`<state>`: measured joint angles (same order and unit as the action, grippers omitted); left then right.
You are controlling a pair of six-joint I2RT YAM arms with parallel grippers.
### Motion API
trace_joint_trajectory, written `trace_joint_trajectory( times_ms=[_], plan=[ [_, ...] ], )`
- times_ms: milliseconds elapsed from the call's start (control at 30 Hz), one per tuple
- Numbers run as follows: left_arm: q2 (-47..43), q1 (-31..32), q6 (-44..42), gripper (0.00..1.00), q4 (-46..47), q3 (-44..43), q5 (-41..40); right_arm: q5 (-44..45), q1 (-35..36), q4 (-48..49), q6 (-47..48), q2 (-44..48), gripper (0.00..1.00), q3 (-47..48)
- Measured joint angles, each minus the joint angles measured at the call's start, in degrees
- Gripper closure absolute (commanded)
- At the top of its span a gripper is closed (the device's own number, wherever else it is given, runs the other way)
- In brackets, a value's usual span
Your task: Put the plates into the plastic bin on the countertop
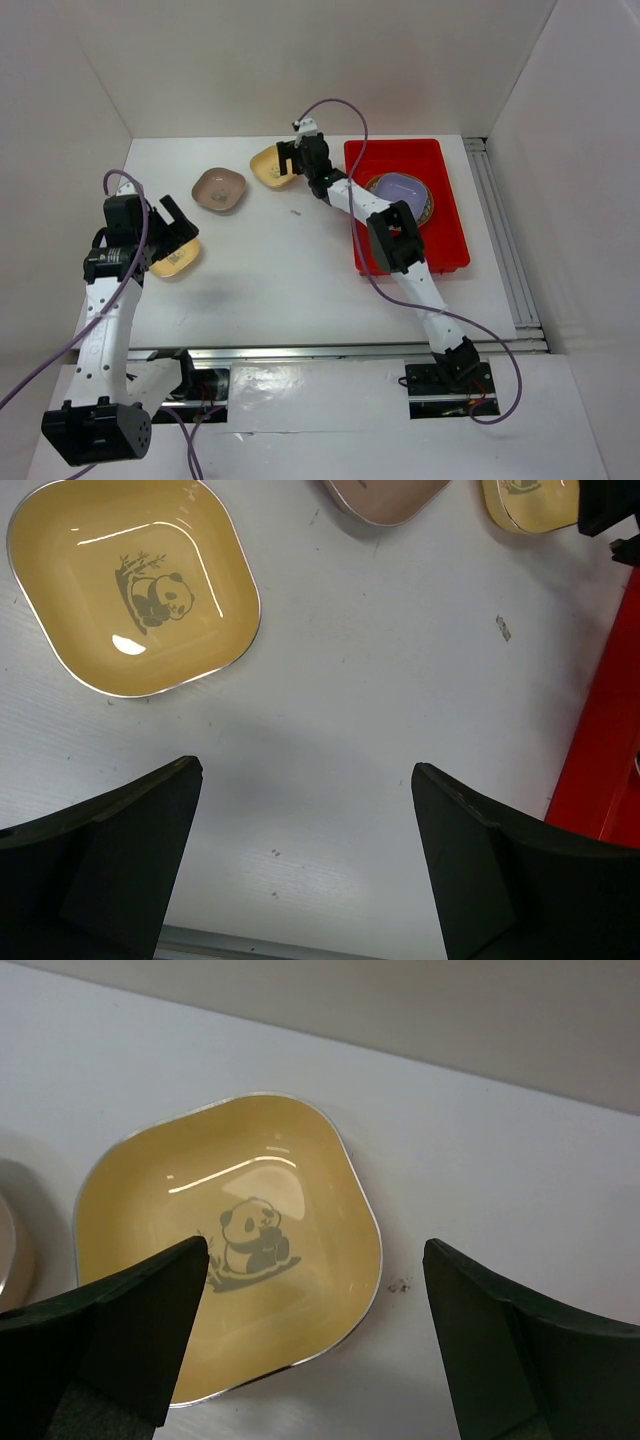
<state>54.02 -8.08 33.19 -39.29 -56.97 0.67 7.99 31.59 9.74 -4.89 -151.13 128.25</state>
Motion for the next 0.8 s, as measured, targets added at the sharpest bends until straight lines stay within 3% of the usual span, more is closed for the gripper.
trace_joint_trajectory(
  times_ms=[167, 267, 400, 433, 467, 567, 600, 667, 733, 800],
  plan=[
    [-0.37, 0.00, 0.00, 0.00, -0.02, 0.00, -0.02, 1.49, 0.31, -1.70, -0.15, -2.47, 0.07, 0.00],
    [-0.66, 0.00, 0.00, 0.00, 0.00, 0.00, -0.02, 1.68, 0.26, -3.15, -0.66, -3.04, 0.16, -0.02],
    [-0.70, 0.00, -0.02, 0.00, -0.04, 0.00, -0.04, 0.57, -0.04, -3.65, -2.10, -3.10, 0.44, -0.42],
    [-0.74, 0.00, 0.00, 0.00, -0.04, 0.00, -0.07, 0.37, -0.13, -3.65, -2.21, -3.10, 0.59, -0.59],
    [-0.79, 0.00, 0.00, 0.00, -0.04, 0.00, -0.09, 0.31, -0.28, -3.37, -2.69, -3.08, 0.64, -1.22],
    [-1.18, 0.00, -0.02, 0.00, -0.04, 0.00, -0.33, 0.00, -0.48, -2.12, -3.91, -2.91, 0.72, -3.26],
    [-1.27, 0.00, 0.00, 0.00, -0.07, 0.00, -0.35, 0.13, -0.50, -1.57, -4.24, -2.60, 0.83, -3.58],
    [-1.36, 0.00, 0.00, 0.00, -0.07, 0.00, -0.37, 0.55, -0.50, -1.86, -4.79, -1.42, 0.85, -4.33],
    [-1.36, 0.00, 0.00, 0.00, -0.07, 0.00, -0.37, 1.46, -0.50, -2.56, -5.07, -0.42, 1.00, -4.74],
    [-1.38, 0.00, 0.00, 0.00, -0.07, 0.00, -0.37, 1.95, -0.50, -2.89, -5.95, 0.28, 1.00, -5.27]
  ],
)
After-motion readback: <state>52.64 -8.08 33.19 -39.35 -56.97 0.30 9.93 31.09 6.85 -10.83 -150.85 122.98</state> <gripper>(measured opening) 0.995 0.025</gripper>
